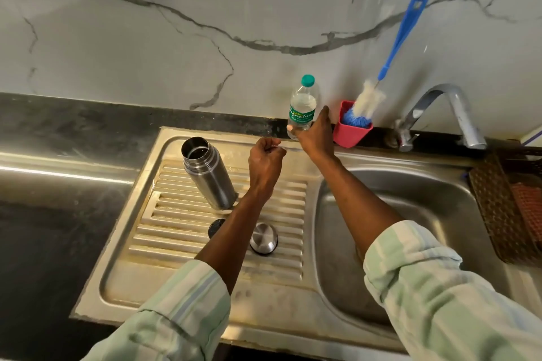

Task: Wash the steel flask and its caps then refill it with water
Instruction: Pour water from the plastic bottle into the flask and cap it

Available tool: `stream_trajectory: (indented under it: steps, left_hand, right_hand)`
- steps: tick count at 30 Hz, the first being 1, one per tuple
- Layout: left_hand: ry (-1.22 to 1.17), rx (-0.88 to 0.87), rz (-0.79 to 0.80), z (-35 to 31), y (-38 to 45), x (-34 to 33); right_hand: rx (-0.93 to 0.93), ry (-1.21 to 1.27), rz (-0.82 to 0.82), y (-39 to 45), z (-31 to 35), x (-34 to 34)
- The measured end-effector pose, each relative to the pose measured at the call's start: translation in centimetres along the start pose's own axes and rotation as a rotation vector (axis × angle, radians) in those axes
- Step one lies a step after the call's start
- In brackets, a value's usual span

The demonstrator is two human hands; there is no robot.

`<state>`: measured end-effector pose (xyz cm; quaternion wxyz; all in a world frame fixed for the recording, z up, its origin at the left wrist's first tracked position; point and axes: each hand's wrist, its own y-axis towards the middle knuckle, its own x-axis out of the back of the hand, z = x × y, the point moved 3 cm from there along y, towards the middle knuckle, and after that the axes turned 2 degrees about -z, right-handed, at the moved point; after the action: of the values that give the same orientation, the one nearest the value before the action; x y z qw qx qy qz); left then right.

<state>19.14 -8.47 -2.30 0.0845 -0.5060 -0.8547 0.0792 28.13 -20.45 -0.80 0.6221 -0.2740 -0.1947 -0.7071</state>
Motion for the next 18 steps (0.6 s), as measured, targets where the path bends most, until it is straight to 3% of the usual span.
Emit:
stream_trajectory:
  steps: [7, 18]
  left_hand:
    - [-0.028, -0.084, 0.099, -0.5, -4.7, 2.1]
    - [-0.162, -0.042, -0.125, 5.0, -14.9, 11.6]
  right_hand:
    - [0.040, 0.067, -0.051, -5.1, -1.0, 2.6]
    - [0.059, 0.269, 0.115, -21.3, -5.3, 0.7]
